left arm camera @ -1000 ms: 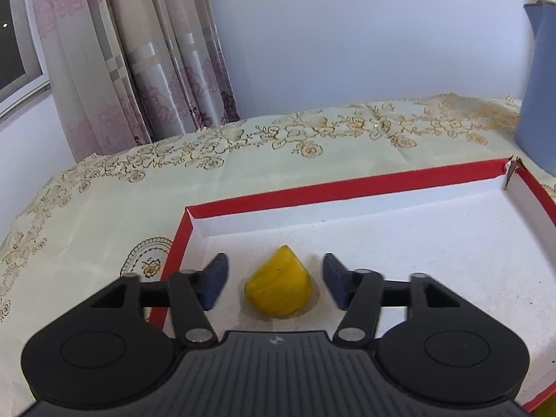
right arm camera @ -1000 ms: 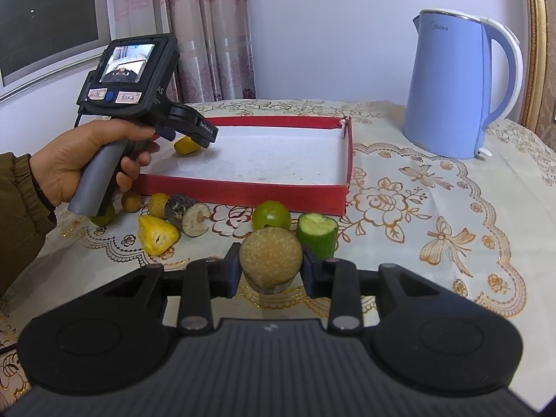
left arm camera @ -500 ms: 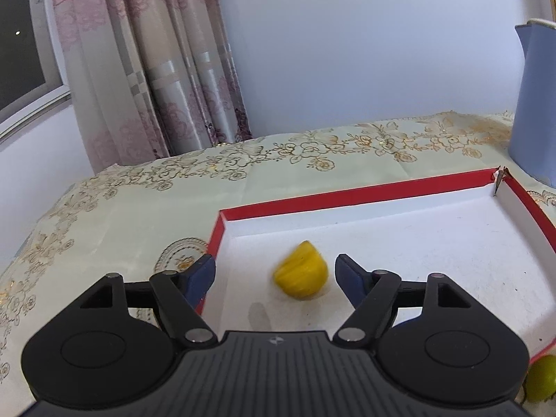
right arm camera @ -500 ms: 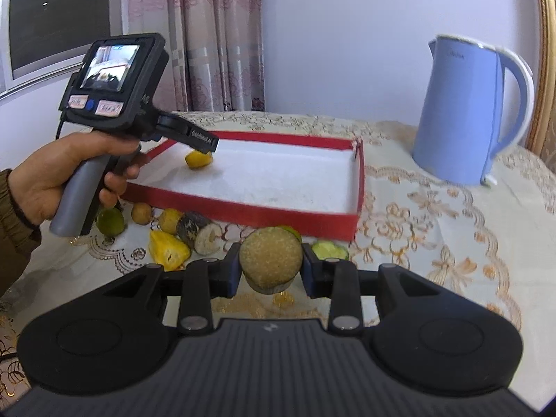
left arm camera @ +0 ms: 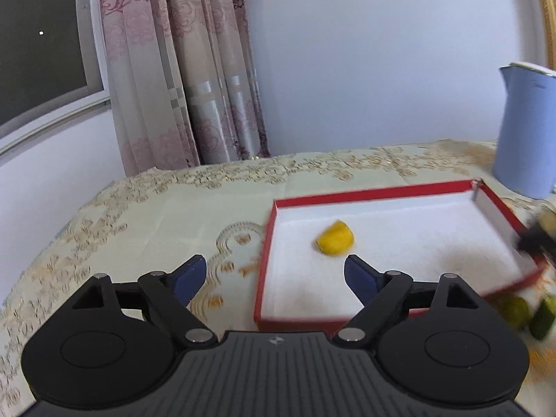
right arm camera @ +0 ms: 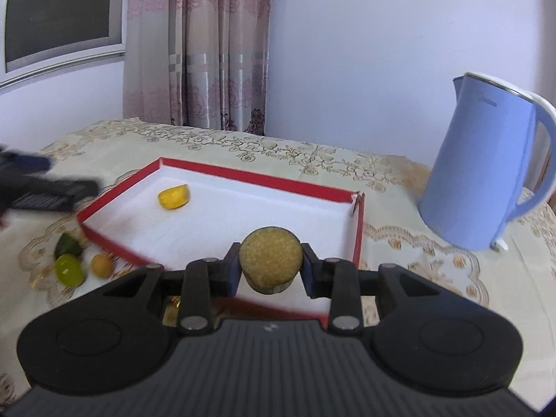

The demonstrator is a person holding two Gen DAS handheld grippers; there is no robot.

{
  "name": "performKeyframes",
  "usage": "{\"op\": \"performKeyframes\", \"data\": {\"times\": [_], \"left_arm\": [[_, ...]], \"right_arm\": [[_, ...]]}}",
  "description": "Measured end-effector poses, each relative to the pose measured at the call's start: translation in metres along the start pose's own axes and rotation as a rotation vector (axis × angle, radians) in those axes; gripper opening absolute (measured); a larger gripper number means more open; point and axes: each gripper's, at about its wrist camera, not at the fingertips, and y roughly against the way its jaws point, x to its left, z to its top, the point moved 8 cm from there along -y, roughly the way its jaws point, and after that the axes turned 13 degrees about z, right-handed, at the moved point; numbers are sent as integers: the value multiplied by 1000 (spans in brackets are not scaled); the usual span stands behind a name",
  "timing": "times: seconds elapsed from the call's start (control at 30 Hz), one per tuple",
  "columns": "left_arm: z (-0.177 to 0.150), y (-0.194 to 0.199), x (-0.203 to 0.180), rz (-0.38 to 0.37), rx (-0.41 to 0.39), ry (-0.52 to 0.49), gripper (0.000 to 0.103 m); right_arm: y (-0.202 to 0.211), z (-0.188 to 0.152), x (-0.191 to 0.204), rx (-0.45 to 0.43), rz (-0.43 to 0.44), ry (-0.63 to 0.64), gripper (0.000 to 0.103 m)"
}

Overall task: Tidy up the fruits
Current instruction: 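Lower the eggplant slice into the tray and open the right gripper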

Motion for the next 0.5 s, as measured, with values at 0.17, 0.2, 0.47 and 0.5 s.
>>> {"op": "performKeyframes", "data": {"times": [0.17, 0.2, 0.47, 0.5], "left_arm": [[-26, 15, 3, -29, 28, 28, 87], [-30, 16, 3, -32, 33, 32, 88], [-48, 14, 7, -8, 56, 26, 96], [-49, 14, 11, -5, 56, 31, 96]], "right_arm": [[-36, 10, -19, 42, -18, -16, 32], [-42, 11, -23, 53, -23, -16, 32], [-85, 18, -48, 125, -56, -62, 32], [-89, 17, -50, 134, -59, -66, 32]]}}
